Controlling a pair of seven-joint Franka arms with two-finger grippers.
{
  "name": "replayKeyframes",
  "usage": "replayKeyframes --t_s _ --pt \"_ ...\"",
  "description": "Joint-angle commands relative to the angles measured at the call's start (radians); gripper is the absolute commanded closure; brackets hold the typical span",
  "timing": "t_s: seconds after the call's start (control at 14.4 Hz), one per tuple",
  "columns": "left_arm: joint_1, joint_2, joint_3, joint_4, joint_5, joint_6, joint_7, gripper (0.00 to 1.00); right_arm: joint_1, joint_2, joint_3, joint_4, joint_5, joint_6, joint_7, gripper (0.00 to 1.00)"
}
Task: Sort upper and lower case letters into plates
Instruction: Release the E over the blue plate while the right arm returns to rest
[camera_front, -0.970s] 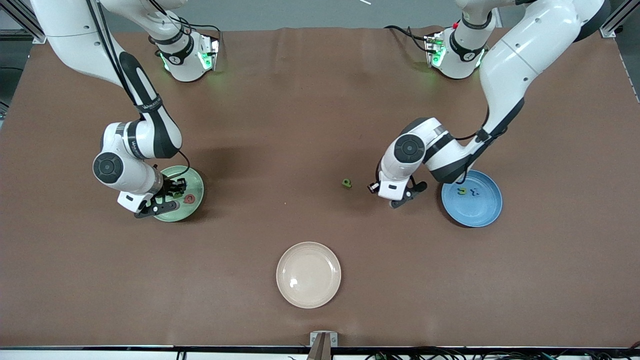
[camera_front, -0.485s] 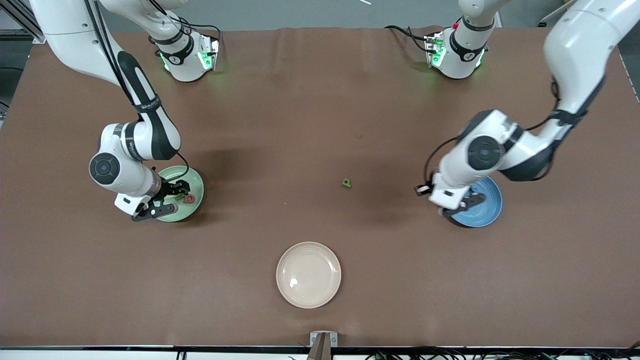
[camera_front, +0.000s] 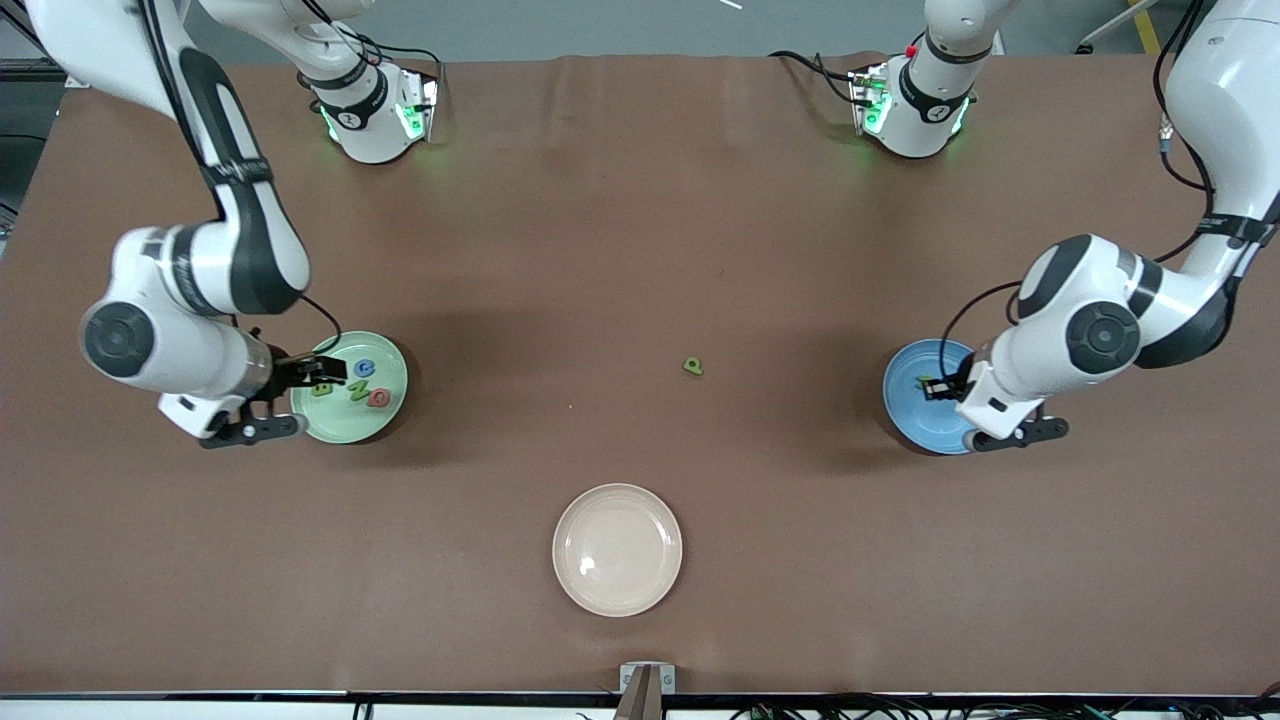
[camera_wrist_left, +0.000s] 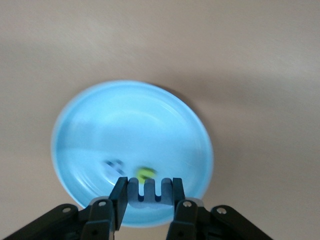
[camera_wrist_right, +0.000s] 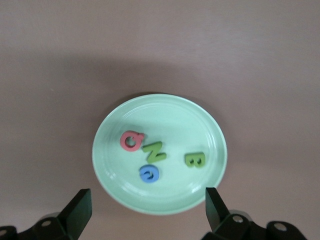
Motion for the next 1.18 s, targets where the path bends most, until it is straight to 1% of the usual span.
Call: replayKeyframes --t_s 0.0,0.14,0.28,0.49,0.55,0.62,0.76,0.97,1.11 --pt "-0.007 0.028 0.013 0.022 0.065 0.024 0.046 0.89 -0.025 -0.092 0.012 0.003 -0.01 -0.1 0.068 0.0" --pt "-0.007 0.032 0.044 0.021 0.102 0.065 0.107 0.89 -0.055 -0.103 0.012 0.074 -0.012 -0.209 0.068 0.0" --pt "-0.01 0.04 0.067 0.011 0.105 0.116 0.124 0.89 -0.092 -0.1 0.012 0.169 -0.012 -0.31 0.064 0.0" --pt "-0.013 0.057 0.096 -0.012 0.113 0.168 0.126 0.89 -0.118 -0.087 0.012 0.309 -0.03 -0.358 0.076 0.0" --pt "-0.013 0.066 0.105 -0.024 0.131 0.188 0.126 0.88 -0.135 -0.063 0.012 0.366 -0.049 -0.364 0.076 0.0" --pt "-0.013 0.073 0.118 -0.032 0.16 0.206 0.124 0.88 -0.157 -0.051 0.014 0.403 -0.044 -0.375 0.073 0.0" --pt "-0.014 0.08 0.13 -0.044 0.171 0.22 0.123 0.88 -0.174 -0.052 0.015 0.437 -0.033 -0.389 0.07 0.0" --pt "-0.031 0.098 0.151 -0.044 0.186 0.231 0.112 0.88 -0.169 -0.052 0.015 0.437 -0.026 -0.394 0.076 0.0" --pt "-0.047 0.1 0.159 -0.044 0.191 0.236 0.106 0.87 -0.168 -0.049 0.017 0.426 -0.024 -0.444 0.082 0.0"
